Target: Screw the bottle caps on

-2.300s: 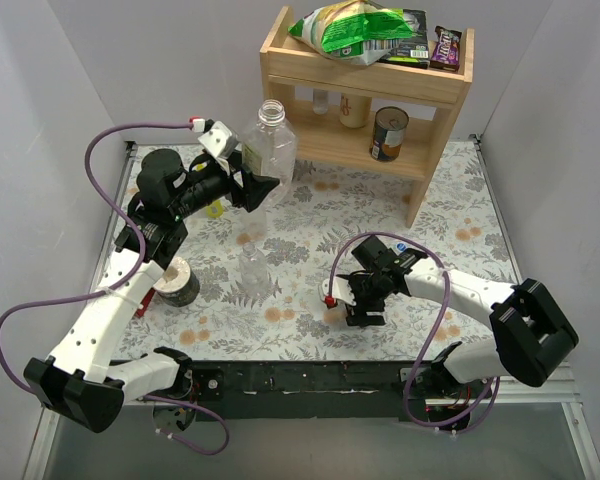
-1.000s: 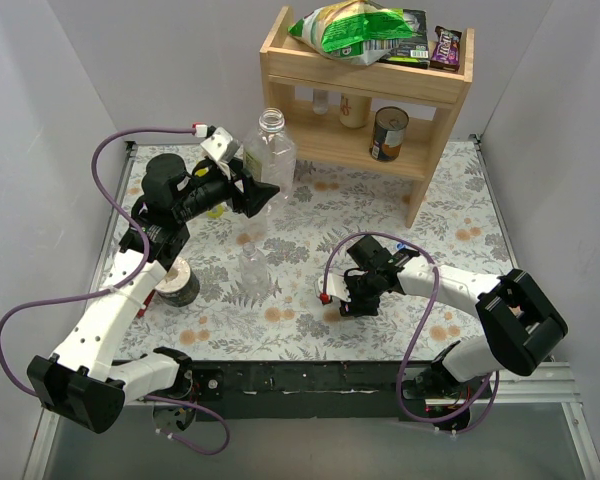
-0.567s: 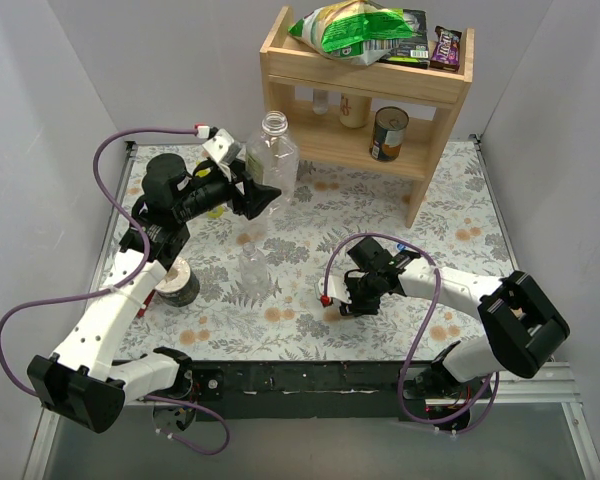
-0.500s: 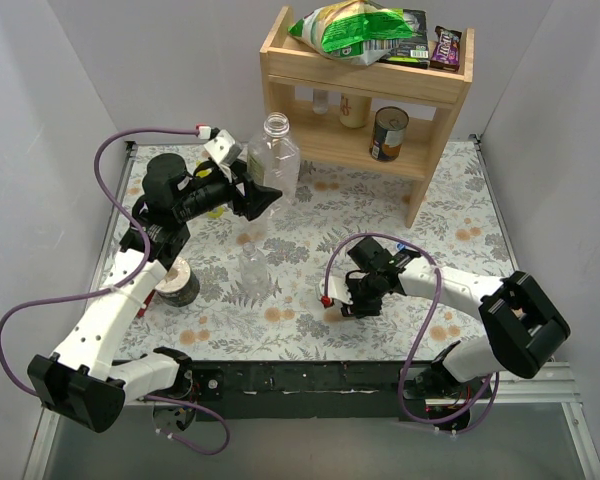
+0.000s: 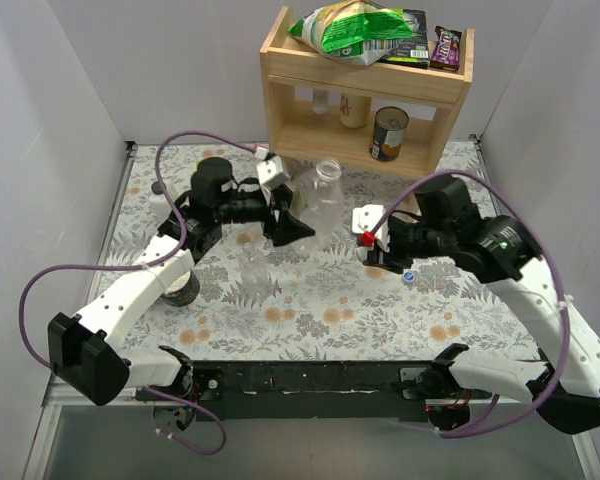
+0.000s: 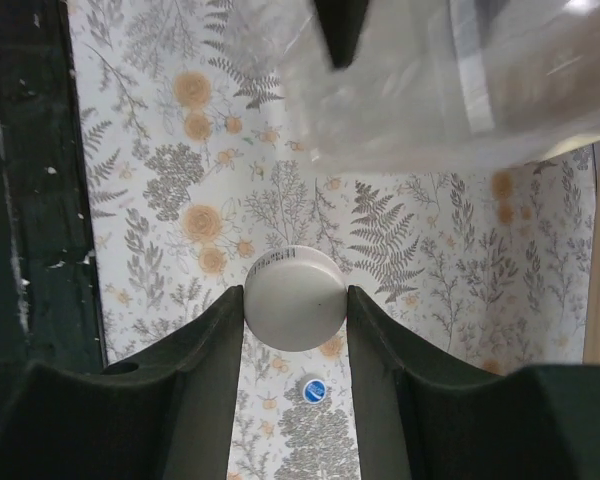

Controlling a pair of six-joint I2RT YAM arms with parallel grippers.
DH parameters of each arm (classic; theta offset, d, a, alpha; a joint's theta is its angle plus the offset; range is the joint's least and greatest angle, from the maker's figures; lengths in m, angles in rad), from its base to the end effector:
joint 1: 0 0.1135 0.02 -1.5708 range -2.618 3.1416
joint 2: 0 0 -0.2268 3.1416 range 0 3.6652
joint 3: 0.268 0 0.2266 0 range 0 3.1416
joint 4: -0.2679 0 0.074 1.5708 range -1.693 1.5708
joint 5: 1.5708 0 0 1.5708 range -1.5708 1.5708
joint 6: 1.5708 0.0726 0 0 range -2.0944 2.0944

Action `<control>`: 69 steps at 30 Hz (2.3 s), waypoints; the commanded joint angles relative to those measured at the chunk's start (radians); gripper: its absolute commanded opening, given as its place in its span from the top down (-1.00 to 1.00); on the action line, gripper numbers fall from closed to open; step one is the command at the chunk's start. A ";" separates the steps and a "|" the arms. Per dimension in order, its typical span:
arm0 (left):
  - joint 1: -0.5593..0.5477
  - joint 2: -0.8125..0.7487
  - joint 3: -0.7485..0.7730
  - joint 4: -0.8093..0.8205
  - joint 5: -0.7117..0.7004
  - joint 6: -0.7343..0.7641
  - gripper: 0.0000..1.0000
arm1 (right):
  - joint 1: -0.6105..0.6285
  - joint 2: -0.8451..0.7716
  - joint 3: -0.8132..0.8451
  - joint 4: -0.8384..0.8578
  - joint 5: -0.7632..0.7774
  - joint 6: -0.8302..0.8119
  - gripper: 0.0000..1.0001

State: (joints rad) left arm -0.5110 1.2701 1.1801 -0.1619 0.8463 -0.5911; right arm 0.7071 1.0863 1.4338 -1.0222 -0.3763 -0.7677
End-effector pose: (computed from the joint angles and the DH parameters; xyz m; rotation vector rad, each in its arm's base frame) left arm 0.2300 -0.1913 0.3398 0.5890 1.9322 -1.5059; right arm 0.1422 0.1566 0.3566 -1.6345 1.4989 0.3881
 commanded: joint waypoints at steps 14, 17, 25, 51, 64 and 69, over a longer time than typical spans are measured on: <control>-0.234 0.046 -0.195 -0.097 0.005 0.290 1.00 | -0.107 0.087 0.421 -0.236 -0.161 0.075 0.52; -0.251 0.002 -0.267 -0.050 -0.006 0.323 1.00 | -0.107 0.072 0.389 -0.240 -0.163 0.010 0.51; -0.299 -0.089 -0.473 0.271 -0.053 0.221 1.00 | -0.103 0.031 0.318 -0.288 -0.277 -0.128 0.44; -0.346 -0.092 -0.476 0.283 -0.113 0.228 1.00 | 0.012 0.089 0.159 -0.268 -0.259 -0.214 0.43; -0.345 -0.133 -0.545 0.384 -0.164 0.246 1.00 | 0.060 0.101 0.132 -0.274 -0.207 -0.272 0.43; -0.345 -0.132 -0.556 0.444 -0.202 0.223 1.00 | 0.060 0.101 0.108 -0.286 -0.197 -0.295 0.43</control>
State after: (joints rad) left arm -0.8532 1.1793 0.6224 0.1616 0.6727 -0.3637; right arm 0.7616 1.1824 1.5684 -1.2697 -0.5896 -1.0271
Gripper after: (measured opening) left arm 0.648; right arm 0.488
